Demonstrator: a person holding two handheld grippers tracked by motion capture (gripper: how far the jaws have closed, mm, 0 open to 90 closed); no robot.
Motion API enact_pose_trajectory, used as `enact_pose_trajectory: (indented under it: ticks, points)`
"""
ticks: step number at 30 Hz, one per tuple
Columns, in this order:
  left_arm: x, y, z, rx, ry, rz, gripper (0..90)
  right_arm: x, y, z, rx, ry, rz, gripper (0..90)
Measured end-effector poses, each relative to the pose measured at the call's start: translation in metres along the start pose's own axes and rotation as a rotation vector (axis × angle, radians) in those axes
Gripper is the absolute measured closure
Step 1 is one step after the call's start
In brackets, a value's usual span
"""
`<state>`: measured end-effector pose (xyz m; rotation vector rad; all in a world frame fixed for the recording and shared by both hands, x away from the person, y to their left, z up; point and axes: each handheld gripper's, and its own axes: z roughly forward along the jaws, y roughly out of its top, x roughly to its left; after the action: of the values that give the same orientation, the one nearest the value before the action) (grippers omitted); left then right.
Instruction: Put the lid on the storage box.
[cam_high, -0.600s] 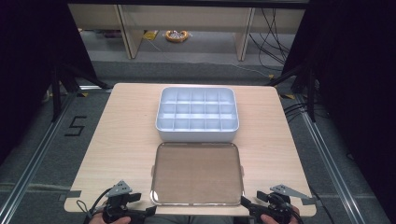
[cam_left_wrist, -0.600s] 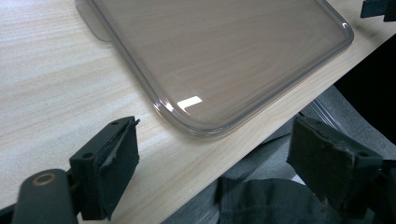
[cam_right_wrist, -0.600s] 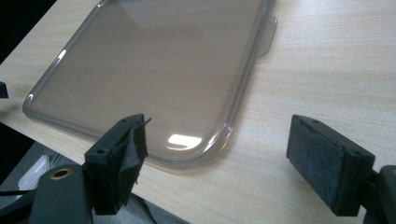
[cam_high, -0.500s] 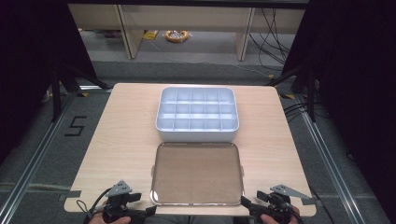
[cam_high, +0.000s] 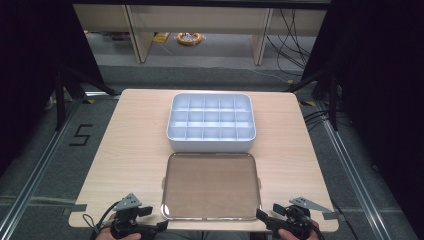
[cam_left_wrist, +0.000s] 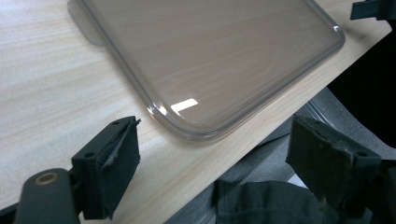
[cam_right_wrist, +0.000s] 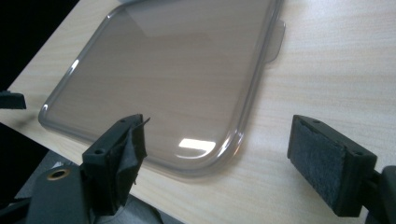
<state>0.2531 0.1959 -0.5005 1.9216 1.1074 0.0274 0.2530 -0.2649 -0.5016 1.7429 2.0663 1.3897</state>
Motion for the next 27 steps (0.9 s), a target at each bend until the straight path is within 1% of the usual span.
enact_pose_trajectory:
  ticks: [1, 2, 3, 4, 5, 6, 7, 8, 9, 10, 11, 12, 13, 14, 15, 16, 17, 18, 19, 20, 21, 22, 23, 24, 25, 26, 27]
  points:
    - [0.001, 0.0, -0.001, 0.001, -0.014, 0.018, 17.3, 0.0, 0.0, 0.0, -0.004, 0.009, 0.018, 20.5]
    - [0.0, 0.0, -0.001, -0.009, -0.022, 0.017, 17.3, 0.0, 0.0, 0.0, -0.009, 0.016, 0.024, 20.5]
    - [-0.001, 0.0, -0.001, -0.017, -0.021, 0.026, 17.5, 0.001, 0.0, 0.0, -0.001, 0.034, 0.057, 20.5]
    - [-0.001, 0.0, -0.001, -0.014, -0.014, 0.035, 18.6, 0.0, 0.0, 0.002, 0.0, 0.039, 0.061, 20.7]
    - [-0.001, 0.0, -0.001, -0.016, -0.011, 0.038, 20.8, -0.001, 0.0, 0.003, -0.001, 0.025, 0.037, 20.8]
    - [-0.001, 0.0, -0.001, -0.022, -0.01, 0.031, 22.6, 0.0, 0.001, 0.003, -0.001, 0.024, 0.038, 20.9]
    - [0.0, 0.001, -0.001, -0.014, -0.01, 0.028, 23.3, -0.001, 0.001, 0.004, -0.001, 0.026, 0.025, 21.2]
    - [-0.001, 0.002, 0.0, -0.02, -0.01, 0.019, 23.1, 0.0, 0.002, 0.004, 0.005, 0.029, 0.035, 21.8]
    - [-0.002, 0.002, 0.001, -0.021, -0.003, 0.023, 23.1, 0.002, 0.001, 0.006, 0.011, 0.013, 0.051, 22.5]
    - [-0.002, 0.003, 0.002, -0.016, 0.008, 0.039, 23.9, 0.001, 0.002, 0.007, 0.014, 0.008, 0.033, 22.8]
    - [-0.002, 0.004, 0.004, -0.02, 0.014, 0.034, 23.9, 0.005, 0.002, 0.007, 0.029, 0.03, 0.093, 23.1]
    - [-0.001, 0.006, 0.005, -0.019, 0.01, 0.032, 25.6, 0.001, 0.004, 0.008, 0.02, 0.017, 0.057, 23.6]
    - [0.0, 0.007, 0.006, -0.027, 0.014, 0.023, 28.1, -0.001, 0.005, 0.01, 0.008, 0.014, 0.032, 24.2]
    - [0.001, 0.009, 0.006, -0.042, 0.003, 0.002, 31.2, 0.001, 0.006, 0.01, 0.006, 0.022, 0.058, 24.7]
    - [0.003, 0.011, 0.006, -0.046, -0.007, -0.002, 35.0, -0.003, 0.007, 0.012, 0.0, 0.008, 0.02, 25.3]
    - [0.004, 0.013, 0.007, -0.043, -0.004, 0.002, 37.0, -0.001, 0.008, 0.014, -0.001, 0.003, 0.053, 25.9]
    - [0.006, 0.015, 0.008, -0.044, 0.003, 0.0, 41.0, -0.005, 0.011, 0.017, 0.002, 0.001, 0.044, 28.1]
    - [0.008, 0.016, 0.01, -0.045, 0.006, 0.0, 41.0, -0.005, 0.011, 0.017, 0.002, 0.001, 0.044, 28.1]
    - [0.01, 0.017, 0.011, -0.038, 0.008, -0.001, 43.6, -0.004, 0.013, 0.02, 0.013, 0.01, 0.071, 29.6]
    - [0.012, 0.018, 0.014, -0.036, 0.009, -0.01, 43.6, -0.004, 0.013, 0.02, 0.013, 0.01, 0.071, 29.6]
    - [0.015, 0.019, 0.015, -0.023, 0.004, -0.01, 46.2, -0.007, 0.015, 0.023, -0.001, 0.009, 0.04, 29.7]
    - [0.018, 0.019, 0.018, -0.023, 0.002, -0.02, 48.1, -0.007, 0.016, 0.024, 0.003, 0.001, 0.037, 30.0]
    - [0.02, 0.02, 0.019, -0.011, 0.008, -0.016, 49.0, -0.007, 0.018, 0.026, 0.005, 0.001, 0.032, 30.2]
    - [0.021, 0.02, 0.021, -0.007, 0.012, -0.023, 49.8, -0.006, 0.019, 0.029, 0.002, -0.004, 0.035, 30.5]
    - [0.022, 0.021, 0.022, -0.001, 0.016, -0.02, 50.2, -0.004, 0.02, 0.031, 0.008, -0.009, 0.034, 30.6]
    - [0.024, 0.022, 0.022, 0.003, 0.019, -0.019, 50.8, 0.0, 0.021, 0.033, 0.026, -0.014, 0.068, 30.7]
    - [0.026, 0.022, 0.023, 0.005, 0.024, -0.022, 51.5, 0.0, 0.022, 0.035, 0.038, -0.021, 0.062, 30.8]
